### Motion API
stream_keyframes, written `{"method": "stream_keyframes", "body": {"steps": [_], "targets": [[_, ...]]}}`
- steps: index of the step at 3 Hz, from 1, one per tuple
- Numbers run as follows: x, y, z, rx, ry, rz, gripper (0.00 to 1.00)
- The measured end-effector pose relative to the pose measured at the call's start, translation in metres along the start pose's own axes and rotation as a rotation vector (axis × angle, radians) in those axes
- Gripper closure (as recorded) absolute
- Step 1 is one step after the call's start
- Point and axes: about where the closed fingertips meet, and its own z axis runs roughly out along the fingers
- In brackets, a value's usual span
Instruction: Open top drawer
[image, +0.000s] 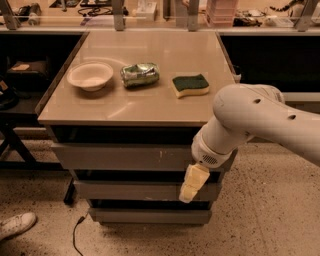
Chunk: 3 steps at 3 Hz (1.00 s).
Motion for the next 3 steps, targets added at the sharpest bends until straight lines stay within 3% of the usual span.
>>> {"method": "stream_keyframes", "body": {"steps": [2, 3], "targets": [[-0.014, -0.027, 0.017, 0.053, -0.059, -0.001, 0.00], [-0.013, -0.031, 0.036, 0.059, -0.059, 0.015, 0.00]]}}
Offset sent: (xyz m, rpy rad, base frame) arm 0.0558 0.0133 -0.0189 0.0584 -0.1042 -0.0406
